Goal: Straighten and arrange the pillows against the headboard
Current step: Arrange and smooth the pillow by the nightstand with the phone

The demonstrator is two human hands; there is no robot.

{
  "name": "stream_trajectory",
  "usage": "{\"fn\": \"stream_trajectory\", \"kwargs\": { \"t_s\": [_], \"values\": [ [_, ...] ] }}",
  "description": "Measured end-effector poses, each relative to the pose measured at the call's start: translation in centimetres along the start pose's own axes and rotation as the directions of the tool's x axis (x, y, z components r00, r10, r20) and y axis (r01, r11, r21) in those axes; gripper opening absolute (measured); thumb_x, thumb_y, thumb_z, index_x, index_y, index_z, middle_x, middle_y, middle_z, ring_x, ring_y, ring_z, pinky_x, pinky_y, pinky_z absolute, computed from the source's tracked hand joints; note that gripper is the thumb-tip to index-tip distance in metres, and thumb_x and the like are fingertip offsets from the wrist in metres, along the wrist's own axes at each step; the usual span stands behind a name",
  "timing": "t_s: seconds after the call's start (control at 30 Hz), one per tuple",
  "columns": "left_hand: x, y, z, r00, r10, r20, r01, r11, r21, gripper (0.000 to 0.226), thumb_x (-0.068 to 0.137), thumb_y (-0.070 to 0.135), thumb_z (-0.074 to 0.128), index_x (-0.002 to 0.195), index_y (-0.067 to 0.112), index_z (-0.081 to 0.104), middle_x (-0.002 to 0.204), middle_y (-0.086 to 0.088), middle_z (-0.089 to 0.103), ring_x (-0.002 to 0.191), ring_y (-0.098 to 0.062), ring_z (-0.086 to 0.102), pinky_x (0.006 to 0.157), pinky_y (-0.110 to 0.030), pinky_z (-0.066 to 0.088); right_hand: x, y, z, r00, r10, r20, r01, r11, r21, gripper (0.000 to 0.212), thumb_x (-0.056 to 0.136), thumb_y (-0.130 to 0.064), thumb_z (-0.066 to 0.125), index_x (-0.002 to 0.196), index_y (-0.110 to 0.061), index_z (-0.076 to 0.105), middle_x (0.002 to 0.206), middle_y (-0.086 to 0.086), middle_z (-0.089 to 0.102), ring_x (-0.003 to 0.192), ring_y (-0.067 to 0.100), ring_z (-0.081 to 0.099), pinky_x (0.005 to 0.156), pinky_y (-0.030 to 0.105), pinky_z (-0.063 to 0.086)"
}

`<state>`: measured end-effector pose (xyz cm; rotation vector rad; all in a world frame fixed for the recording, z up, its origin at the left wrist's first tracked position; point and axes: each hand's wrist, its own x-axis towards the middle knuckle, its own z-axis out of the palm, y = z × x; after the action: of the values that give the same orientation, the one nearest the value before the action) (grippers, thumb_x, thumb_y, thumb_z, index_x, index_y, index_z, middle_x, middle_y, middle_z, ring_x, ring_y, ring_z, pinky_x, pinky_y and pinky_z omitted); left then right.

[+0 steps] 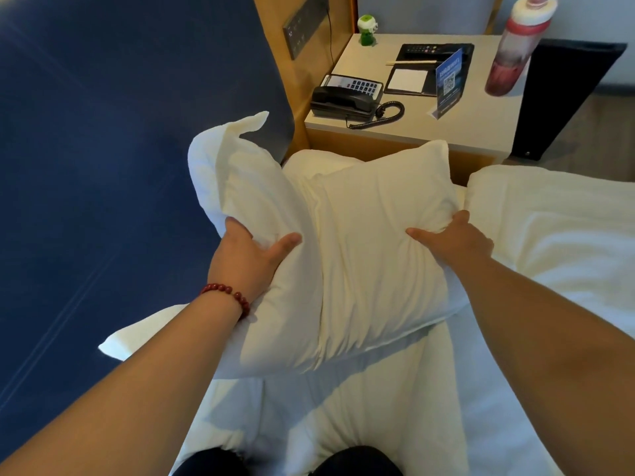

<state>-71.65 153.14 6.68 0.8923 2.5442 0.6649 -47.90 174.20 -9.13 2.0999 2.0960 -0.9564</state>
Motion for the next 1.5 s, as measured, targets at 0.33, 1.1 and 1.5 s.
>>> {"fn": "stream_trajectory", "kwargs": {
  "t_s": [0.33, 1.1, 1.5],
  "values": [
    [0.0, 0.7, 0.7, 0.997, 0.073, 0.024, -0.073, 0.997, -0.001, 0.089, 0.074, 0.064, 0.069, 0.140, 0.021, 0.028, 0.125, -0.003, 0.055, 0.095, -0.018, 0.051, 0.080, -0.033, 0.048, -4.4, -1.5, 0.2, 0.999, -0.013, 0.040, -0.003, 0.935, 0.354, 0.088, 0.078, -0.061, 0.070, 0.145, -0.013, 0.039, 0.143, 0.011, 0.052, 0.129, 0.034, 0.050, 0.099, 0.038, 0.040],
    [13.9, -2.4, -9.0, 0.928, 0.369, -0.045, -0.291, 0.796, 0.531, 0.090, 0.073, 0.075, 0.058, 0.132, 0.010, 0.038, 0.113, -0.014, 0.054, 0.100, -0.033, 0.054, 0.084, -0.052, 0.051, -12.4, -6.0, 11.9, 0.969, 0.197, 0.151, -0.242, 0.616, 0.750, 0.055, 0.079, -0.058, 0.070, 0.116, -0.021, 0.052, 0.120, 0.006, 0.064, 0.102, 0.027, 0.061, 0.095, 0.043, 0.050],
    [14.5, -2.5, -9.9, 0.932, 0.291, -0.216, -0.154, 0.857, 0.493, 0.084, 0.069, 0.072, 0.068, 0.119, 0.008, 0.046, 0.112, -0.015, 0.052, 0.102, -0.033, 0.053, 0.084, -0.049, 0.050, -10.7, -4.3, 9.7, 0.940, 0.341, 0.027, -0.217, 0.532, 0.819, 0.097, 0.062, -0.062, 0.082, 0.136, -0.008, 0.050, 0.132, 0.012, 0.060, 0.115, 0.031, 0.059, 0.100, 0.044, 0.048]
  ]
}}
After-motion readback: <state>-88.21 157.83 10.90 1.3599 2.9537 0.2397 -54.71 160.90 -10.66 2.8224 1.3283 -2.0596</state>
